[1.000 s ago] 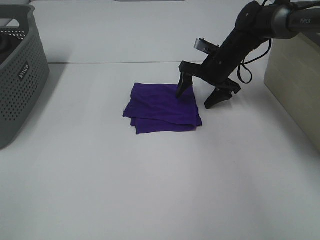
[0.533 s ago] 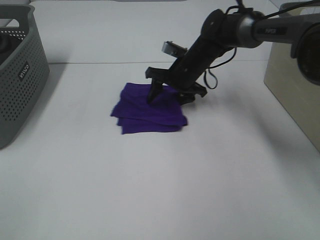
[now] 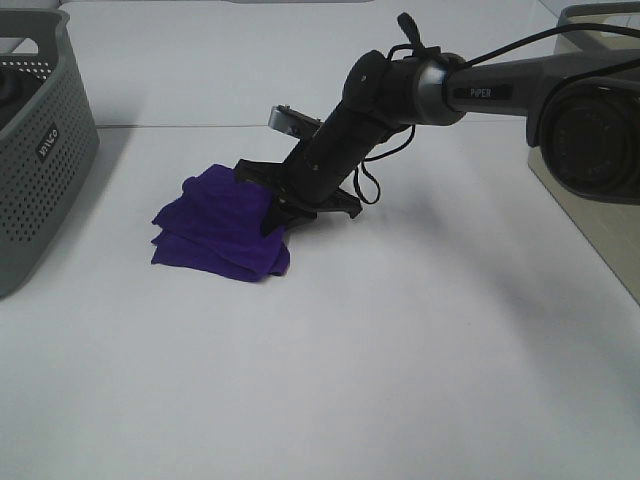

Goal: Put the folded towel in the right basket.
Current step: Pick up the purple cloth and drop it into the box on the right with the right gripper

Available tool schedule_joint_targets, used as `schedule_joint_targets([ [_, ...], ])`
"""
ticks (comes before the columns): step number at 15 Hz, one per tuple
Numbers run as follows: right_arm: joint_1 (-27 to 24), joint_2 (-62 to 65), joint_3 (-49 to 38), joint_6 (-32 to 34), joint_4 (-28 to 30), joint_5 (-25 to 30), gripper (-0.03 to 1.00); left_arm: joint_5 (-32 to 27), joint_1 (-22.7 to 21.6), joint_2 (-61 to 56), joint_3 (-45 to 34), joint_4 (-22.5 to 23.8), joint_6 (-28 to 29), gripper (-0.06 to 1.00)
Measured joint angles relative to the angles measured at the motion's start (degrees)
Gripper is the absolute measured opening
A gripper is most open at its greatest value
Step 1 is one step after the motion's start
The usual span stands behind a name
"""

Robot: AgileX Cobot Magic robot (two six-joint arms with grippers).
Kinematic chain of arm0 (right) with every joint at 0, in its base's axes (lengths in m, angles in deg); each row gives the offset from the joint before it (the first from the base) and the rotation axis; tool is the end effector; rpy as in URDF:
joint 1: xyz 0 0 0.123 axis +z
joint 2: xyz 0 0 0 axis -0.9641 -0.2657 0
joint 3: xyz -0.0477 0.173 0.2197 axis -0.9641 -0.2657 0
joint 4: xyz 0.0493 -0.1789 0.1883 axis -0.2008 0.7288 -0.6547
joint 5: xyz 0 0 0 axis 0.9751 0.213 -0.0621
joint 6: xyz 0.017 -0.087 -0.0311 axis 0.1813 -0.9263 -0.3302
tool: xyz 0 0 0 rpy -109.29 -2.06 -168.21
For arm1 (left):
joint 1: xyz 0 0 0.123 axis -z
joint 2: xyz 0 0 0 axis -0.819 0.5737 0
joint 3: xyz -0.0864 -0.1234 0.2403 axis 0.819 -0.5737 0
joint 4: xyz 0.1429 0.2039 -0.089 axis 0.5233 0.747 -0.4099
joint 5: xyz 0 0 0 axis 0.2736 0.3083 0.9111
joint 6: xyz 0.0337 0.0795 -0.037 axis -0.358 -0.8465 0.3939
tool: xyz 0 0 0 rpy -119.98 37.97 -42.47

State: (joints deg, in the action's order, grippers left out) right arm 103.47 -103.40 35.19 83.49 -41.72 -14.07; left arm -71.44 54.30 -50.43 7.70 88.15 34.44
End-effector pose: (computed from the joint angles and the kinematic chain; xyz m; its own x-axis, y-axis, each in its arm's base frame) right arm 0.4460 0.2926 0.0663 -0.9690 -0.1389 -0.2045 -0.2277 0.8238 0.5192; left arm 0.0099 0.0012 0.2826 -0.4448 0.0021 -0.8956 -0.0203 0.9997 0.0124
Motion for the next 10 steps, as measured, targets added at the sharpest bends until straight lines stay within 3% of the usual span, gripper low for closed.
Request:
schedule_joint_targets([
  [1,-0.17,0.34,0.46,0.0,0.57,0.74,0.04,0.0,0.0,0.0,0.0,0.0,0.0,0.99],
  [2,-1.55,0.4,5.5,0.06,3.9,8.94,0.04,0.0,0.0,0.0,0.0,0.0,0.0,0.99],
  [5,-6.82,5.16,21.14,1.55,4.93,21.54,0.04,0.0,0.0,0.0,0.0,0.0,0.0,0.99],
  [7,-11.0,10.2,30.02,3.72,6.82,22.0,0.04,0.0,0.0,0.0,0.0,0.0,0.0,0.99],
  [10,-18.11,19.25,31.4,4.93,11.52,22.92,0.04,0.0,0.0,0.0,0.0,0.0,0.0,0.99],
])
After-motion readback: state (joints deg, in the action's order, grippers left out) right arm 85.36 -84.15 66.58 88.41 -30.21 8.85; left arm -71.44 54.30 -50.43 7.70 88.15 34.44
